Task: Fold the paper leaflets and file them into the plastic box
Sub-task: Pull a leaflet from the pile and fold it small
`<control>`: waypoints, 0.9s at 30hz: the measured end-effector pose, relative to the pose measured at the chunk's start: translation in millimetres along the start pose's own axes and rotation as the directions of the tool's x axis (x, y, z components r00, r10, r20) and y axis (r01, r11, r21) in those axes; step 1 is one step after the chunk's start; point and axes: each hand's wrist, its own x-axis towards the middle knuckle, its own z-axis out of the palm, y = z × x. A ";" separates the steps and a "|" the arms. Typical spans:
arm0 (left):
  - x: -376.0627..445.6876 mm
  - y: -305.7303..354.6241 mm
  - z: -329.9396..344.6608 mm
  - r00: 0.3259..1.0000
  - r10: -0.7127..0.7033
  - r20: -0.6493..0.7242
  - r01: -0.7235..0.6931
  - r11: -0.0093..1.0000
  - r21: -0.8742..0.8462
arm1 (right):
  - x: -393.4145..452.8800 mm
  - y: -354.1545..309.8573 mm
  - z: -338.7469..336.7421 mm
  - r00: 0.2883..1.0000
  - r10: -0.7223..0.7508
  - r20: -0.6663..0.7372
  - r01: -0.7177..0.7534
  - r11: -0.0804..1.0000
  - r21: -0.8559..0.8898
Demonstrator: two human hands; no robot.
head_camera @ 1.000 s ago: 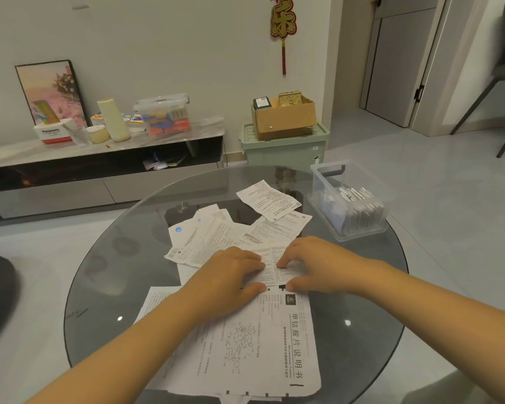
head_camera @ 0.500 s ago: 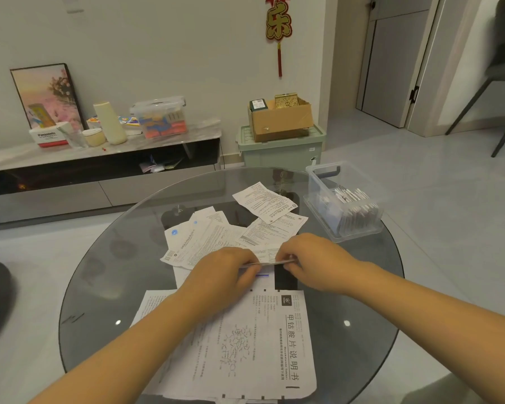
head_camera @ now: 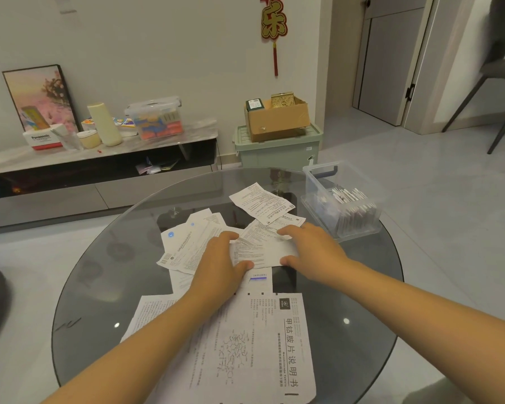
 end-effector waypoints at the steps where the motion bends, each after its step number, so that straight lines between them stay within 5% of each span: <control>1: 1.7 -0.9 0.9 1.000 0.002 0.003 -0.002 1.000 0.006 | 1.3 1.1 -0.3 1.000 0.000 0.006 0.000 1.000 0.001; 6: 5.1 -5.7 -1.1 0.998 0.036 -0.048 -0.031 0.995 0.090 | 3.4 2.0 -3.6 0.995 -0.053 0.085 0.065 0.988 -0.137; 10: -0.1 -5.2 -4.4 0.966 0.257 -0.032 -0.243 0.942 0.230 | -3.1 3.0 -9.2 0.992 -0.066 0.110 0.085 0.980 -0.180; 15: -12.1 -4.8 6.4 0.848 0.527 0.050 -0.519 0.808 0.279 | -14.3 5.1 -15.3 0.988 -0.067 0.141 0.100 0.966 -0.238; 27: -22.0 4.6 -1.0 0.818 0.478 0.320 -0.538 0.832 0.132 | -39.1 23.8 -22.4 0.950 -0.210 0.231 0.215 0.977 0.002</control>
